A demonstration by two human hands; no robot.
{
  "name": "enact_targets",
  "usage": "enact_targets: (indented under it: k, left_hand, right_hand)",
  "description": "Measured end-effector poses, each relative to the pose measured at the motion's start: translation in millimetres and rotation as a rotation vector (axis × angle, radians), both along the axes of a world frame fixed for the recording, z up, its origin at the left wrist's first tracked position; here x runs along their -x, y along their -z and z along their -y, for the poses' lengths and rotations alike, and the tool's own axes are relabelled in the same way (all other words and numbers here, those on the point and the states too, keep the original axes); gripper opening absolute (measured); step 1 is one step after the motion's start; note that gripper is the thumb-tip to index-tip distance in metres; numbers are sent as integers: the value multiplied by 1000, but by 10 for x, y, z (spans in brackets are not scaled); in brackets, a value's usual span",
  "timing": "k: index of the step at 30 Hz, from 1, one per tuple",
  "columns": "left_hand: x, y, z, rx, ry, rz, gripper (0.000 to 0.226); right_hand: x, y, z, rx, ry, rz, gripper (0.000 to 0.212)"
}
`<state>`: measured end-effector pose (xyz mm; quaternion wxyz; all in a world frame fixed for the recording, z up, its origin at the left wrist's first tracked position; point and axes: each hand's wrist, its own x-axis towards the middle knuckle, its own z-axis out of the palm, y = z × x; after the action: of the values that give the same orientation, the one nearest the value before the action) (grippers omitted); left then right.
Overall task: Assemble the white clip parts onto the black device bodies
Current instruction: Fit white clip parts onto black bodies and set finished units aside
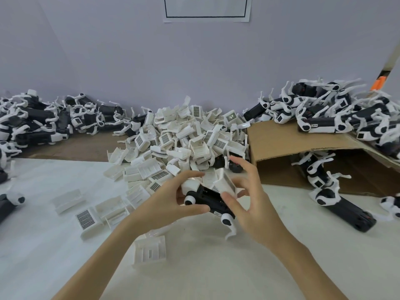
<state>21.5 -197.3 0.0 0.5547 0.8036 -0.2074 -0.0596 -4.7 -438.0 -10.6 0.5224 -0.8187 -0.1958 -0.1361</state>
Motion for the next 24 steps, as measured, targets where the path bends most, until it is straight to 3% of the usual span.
enact_targets:
  k: [3,5,10,12,16,19,24]
  left_hand:
    - [-10,24,31,62,-33,-2,83]
    - [-5,32,44,70,-51,31,81]
    - [51,30,133,40,-164,115,57]
    - [78,32,206,-4,-239,170,51]
    - [93,0,161,-199,-238,249,61]
    - [84,15,96,-514,-143,548,66]
    - [112,81,201,-444,-127,644,43]
  right_hand:
    - [46,37,-49,88,-53,-58,36]
    - [69,51,-78,150,-34,-13,33]
    - [43,81,-117,470,63,143,64]
    - [13,119,-140,542,124,185,66]
    - [-8,164,-141,505,201,188,61]
    - [-17,184,-100,461,195,180,53]
    - [-34,184,-80,318,146,125,52]
